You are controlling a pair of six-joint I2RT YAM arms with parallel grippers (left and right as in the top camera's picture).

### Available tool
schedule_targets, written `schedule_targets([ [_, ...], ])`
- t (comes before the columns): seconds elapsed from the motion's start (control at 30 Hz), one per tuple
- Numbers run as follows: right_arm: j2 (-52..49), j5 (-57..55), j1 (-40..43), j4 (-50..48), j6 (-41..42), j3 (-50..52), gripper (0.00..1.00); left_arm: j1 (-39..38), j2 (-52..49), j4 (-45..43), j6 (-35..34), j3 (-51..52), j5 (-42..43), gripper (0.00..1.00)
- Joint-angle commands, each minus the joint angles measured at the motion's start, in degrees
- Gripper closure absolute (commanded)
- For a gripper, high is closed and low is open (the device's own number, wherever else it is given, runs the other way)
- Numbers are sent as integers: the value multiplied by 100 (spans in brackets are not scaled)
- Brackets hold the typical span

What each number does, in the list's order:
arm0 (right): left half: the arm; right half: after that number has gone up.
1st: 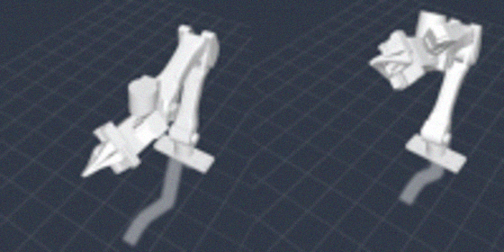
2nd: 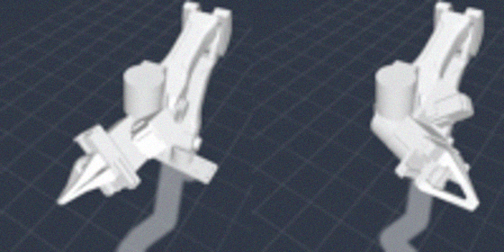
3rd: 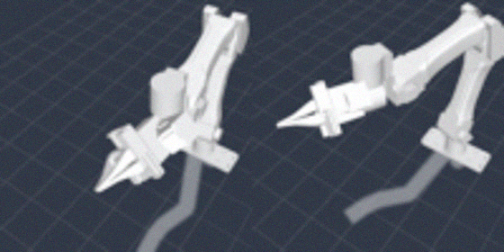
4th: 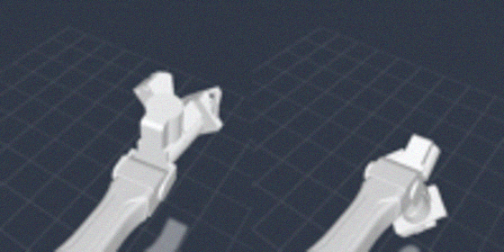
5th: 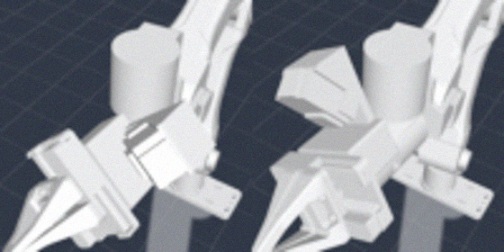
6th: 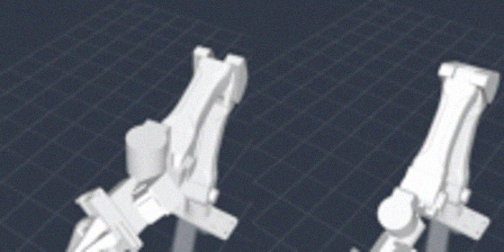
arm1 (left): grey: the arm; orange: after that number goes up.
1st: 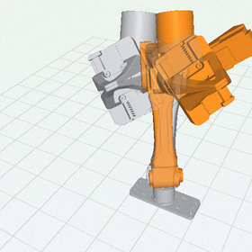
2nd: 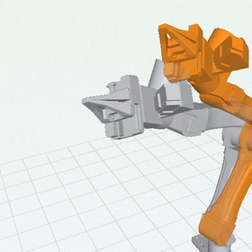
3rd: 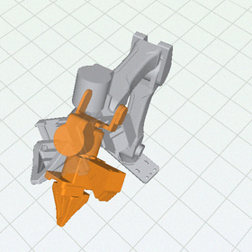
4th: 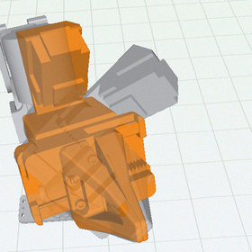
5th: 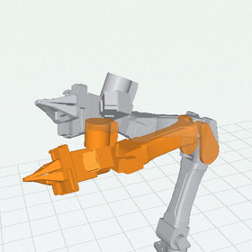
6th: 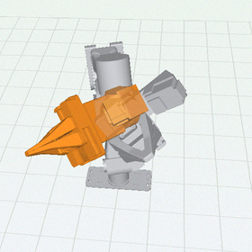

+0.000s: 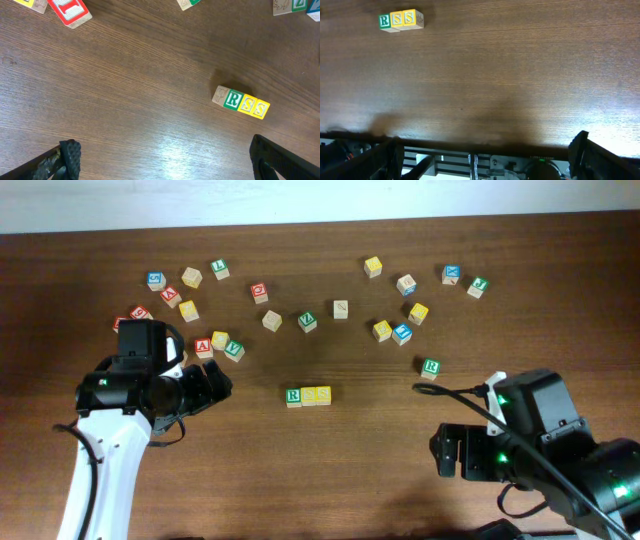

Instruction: Spell out RSS

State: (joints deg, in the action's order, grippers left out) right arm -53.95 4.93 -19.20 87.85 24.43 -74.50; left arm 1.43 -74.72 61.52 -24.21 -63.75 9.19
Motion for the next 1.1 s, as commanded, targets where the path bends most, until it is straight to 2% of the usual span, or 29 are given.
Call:
schedule_targets([
  [0.0, -39, -90, 4, -2, 0, -68, 2, 24, 59, 9, 31, 7, -24, 1],
  [0.37, -420, -92, 4, 2, 0, -68, 2, 24, 59, 9, 31, 7, -24, 1],
  [0.67, -1172, -92, 35, -13, 0, -68, 2, 24, 61, 9, 31, 7, -22, 1],
  [0.97, -654, -350, 496, -168, -33, -68, 2, 24, 61, 9, 31, 7, -22, 1],
  [1.07, -426, -374, 509, -356, -389, -66, 2, 24, 59, 9, 31, 7, -22, 1],
])
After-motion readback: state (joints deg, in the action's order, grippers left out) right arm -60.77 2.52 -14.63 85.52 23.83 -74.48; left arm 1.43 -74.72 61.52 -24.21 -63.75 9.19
